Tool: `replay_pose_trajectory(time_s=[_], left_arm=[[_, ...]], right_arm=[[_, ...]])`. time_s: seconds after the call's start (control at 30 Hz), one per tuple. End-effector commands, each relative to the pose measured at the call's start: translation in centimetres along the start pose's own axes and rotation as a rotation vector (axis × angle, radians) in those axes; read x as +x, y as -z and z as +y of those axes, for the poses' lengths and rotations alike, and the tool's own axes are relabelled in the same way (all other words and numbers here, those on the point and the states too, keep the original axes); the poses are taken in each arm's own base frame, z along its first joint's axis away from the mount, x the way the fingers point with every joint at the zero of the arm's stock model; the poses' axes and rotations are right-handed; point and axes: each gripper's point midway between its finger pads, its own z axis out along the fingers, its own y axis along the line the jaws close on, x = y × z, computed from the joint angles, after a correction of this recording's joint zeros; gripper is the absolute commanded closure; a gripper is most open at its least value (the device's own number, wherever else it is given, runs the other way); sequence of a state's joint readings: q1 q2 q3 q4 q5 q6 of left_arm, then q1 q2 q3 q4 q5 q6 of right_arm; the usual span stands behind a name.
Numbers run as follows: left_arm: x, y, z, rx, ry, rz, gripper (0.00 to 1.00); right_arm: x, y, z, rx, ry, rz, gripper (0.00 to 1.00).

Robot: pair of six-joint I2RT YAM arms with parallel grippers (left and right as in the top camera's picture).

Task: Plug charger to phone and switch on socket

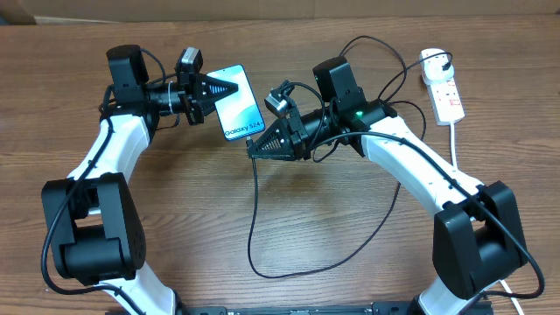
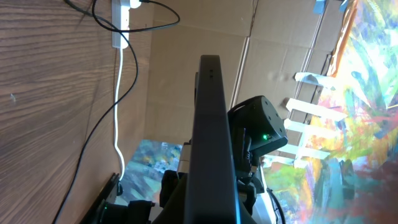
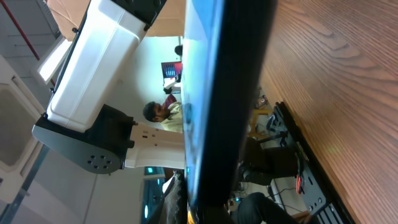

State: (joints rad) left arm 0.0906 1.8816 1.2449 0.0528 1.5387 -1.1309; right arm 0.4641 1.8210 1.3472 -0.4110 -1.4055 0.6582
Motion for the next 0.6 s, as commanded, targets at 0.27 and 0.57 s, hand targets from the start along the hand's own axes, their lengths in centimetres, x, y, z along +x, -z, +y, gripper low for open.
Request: replay_pose_trajectory(time_s=[0.27, 0.57], left_arm=[[0.7, -0.47, -1.29, 0.017, -0.036, 0.05, 0.96], [0.7, -0.47, -1.29, 0.016, -0.036, 0.05, 0.96]], right_arm=[[-0.33, 0.4, 0.49, -0.003, 0.015, -0.015, 0.96], [-0.17, 0.38, 0.32, 0.0, -0.002, -0.013, 0.96]])
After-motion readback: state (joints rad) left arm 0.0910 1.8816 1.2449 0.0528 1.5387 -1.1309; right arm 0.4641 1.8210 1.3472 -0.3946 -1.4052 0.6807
